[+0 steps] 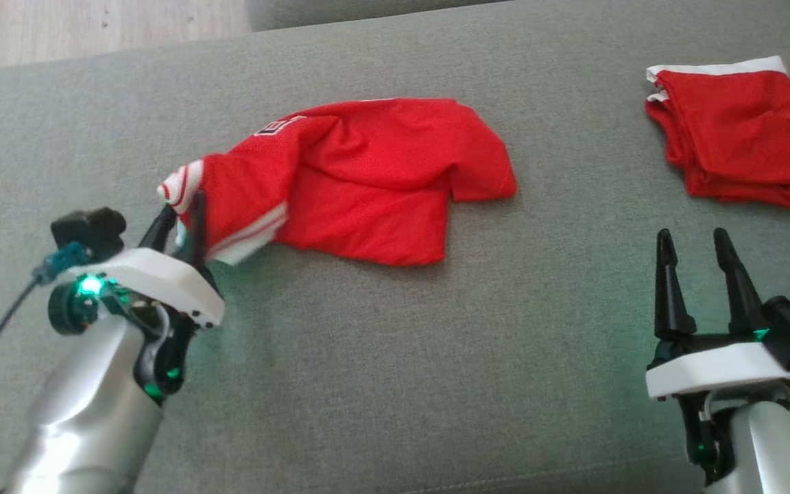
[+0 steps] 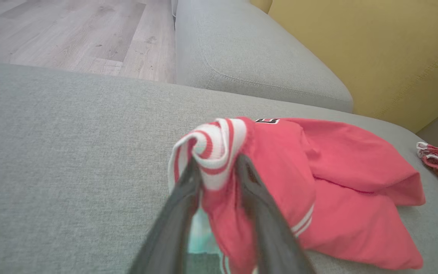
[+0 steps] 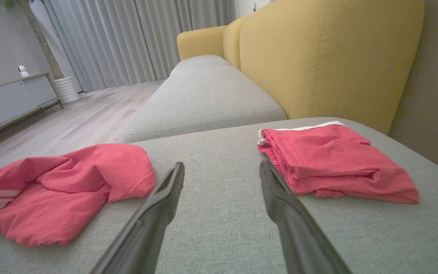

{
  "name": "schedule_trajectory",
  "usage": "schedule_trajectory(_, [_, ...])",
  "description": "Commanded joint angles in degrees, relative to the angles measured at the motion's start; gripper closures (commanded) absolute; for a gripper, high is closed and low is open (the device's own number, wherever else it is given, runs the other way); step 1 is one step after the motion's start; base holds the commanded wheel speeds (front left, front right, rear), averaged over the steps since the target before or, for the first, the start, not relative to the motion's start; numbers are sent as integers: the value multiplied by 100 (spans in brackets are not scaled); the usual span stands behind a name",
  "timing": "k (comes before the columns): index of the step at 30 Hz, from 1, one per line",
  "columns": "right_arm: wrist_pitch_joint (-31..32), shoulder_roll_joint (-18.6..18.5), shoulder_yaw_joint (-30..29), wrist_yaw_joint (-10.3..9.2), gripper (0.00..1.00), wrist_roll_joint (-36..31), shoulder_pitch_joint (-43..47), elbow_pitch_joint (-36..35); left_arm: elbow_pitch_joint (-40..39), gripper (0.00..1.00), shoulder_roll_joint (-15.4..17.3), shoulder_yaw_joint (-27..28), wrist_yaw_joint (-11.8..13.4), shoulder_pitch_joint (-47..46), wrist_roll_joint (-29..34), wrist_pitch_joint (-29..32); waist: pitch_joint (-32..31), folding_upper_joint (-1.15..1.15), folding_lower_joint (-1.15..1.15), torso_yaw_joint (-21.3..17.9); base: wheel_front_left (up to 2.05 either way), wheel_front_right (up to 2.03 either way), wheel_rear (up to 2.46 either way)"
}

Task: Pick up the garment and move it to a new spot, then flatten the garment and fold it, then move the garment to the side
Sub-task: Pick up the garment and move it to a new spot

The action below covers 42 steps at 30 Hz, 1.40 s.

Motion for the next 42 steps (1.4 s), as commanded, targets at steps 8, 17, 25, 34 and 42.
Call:
schedule_trajectory(8, [-78, -26, 155, 43, 0, -51, -179, 6, 51, 0, -171, 188, -101, 205, 71, -961, -170, 0, -1, 107, 0, 0, 0])
schedule_trajectory(17, [-73, -26, 96, 43, 0, -102, -118, 78, -517, 0, -110, 282, 61, 703, 331, -1389, -521, 0, -1, 187, 0, 0, 0])
schedule_trajectory(25, [-5, -26, 125, 43, 0, -161, 121, 64, -1608, 0, -154, 471, 450, 1739, 476, -1460, -892, 0, -1, 220, 0, 0, 0])
schedule_trajectory(34, [-4, -26, 382, 43, 0, -185, 417, 129, -2399, 0, -312, 596, 825, 2724, 781, -1470, -1071, 0, -1, 323, 0, 0, 0])
schedule_trajectory(42, [-68, -26, 571, 43, 0, -165, 391, 215, -2401, 0, -387, 688, 970, 2907, 1119, -1471, -1101, 0, -1, 358, 0, 0, 0])
